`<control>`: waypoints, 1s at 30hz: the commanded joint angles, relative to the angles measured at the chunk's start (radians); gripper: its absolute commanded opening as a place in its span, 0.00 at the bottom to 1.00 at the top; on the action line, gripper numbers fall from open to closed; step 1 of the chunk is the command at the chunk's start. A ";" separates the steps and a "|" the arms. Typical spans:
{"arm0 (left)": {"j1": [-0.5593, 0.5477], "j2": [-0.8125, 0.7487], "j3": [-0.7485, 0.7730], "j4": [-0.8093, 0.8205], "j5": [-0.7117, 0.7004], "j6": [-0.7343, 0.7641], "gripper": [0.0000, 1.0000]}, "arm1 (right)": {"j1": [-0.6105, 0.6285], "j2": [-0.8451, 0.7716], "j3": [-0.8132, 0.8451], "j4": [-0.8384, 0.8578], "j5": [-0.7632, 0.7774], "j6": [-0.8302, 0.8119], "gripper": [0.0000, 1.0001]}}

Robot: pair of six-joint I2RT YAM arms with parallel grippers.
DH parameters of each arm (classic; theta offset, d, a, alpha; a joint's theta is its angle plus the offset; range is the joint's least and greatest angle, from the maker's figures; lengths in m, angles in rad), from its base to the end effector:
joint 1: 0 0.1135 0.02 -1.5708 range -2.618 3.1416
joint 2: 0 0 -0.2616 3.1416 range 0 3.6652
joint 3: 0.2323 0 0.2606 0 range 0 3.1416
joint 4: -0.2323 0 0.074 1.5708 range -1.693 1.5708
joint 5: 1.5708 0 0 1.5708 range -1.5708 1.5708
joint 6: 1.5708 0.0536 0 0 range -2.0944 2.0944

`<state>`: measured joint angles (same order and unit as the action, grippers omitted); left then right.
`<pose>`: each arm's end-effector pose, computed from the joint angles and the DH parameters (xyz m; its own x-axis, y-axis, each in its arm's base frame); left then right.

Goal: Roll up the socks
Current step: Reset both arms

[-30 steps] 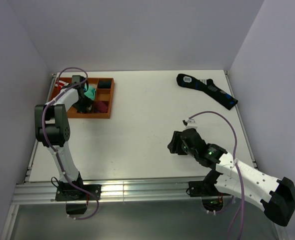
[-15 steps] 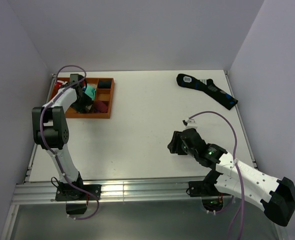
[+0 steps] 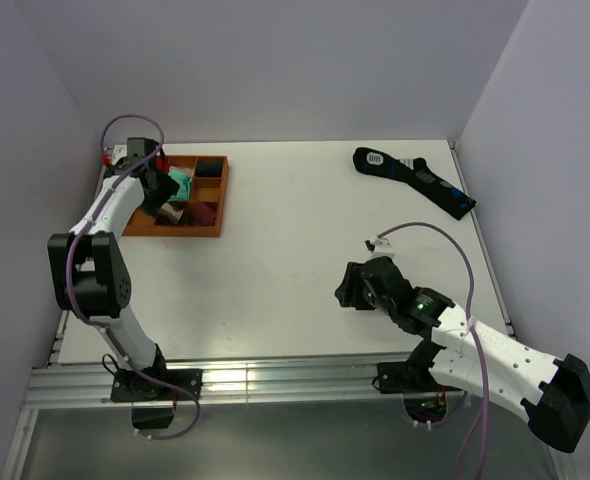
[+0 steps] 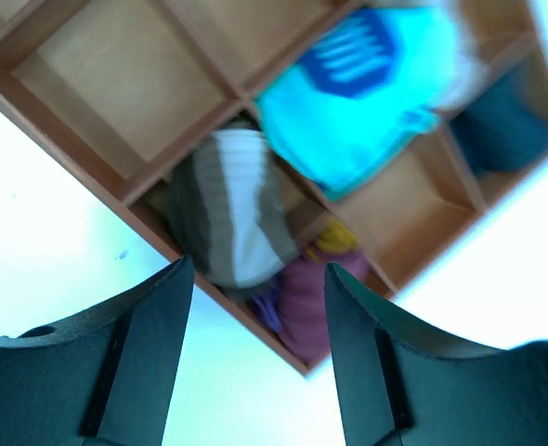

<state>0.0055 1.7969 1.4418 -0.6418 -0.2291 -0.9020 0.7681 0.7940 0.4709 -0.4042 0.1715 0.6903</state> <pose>0.4057 0.0144 0.2305 -0.4198 -0.7664 -0.4863 -0.7386 0.5998 -0.3077 0.1436 0.1260 0.1921 -0.7462 0.1515 -0.6482 -0.1526 0.9089 0.3882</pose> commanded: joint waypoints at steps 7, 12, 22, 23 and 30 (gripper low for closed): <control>-0.073 -0.446 -0.150 0.085 0.158 0.155 0.78 | 0.005 -0.015 0.051 0.008 0.006 -0.011 0.60; -0.163 -0.666 -0.286 0.111 0.238 0.216 0.92 | 0.005 -0.064 0.089 -0.045 0.042 -0.018 0.70; -0.275 -1.171 -0.633 0.268 0.528 0.290 1.00 | 0.005 -0.232 0.143 -0.143 0.138 -0.035 0.98; -0.277 -1.191 -0.653 0.274 0.560 0.298 1.00 | 0.005 -0.245 0.144 -0.146 0.151 -0.035 1.00; -0.303 -1.318 -0.735 0.303 0.616 0.291 0.99 | 0.005 -0.322 0.140 -0.157 0.180 -0.015 1.00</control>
<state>-0.2852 0.5175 0.6960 -0.4122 0.3218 -0.6361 0.7681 0.4877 0.5690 -0.5480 0.3027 0.6720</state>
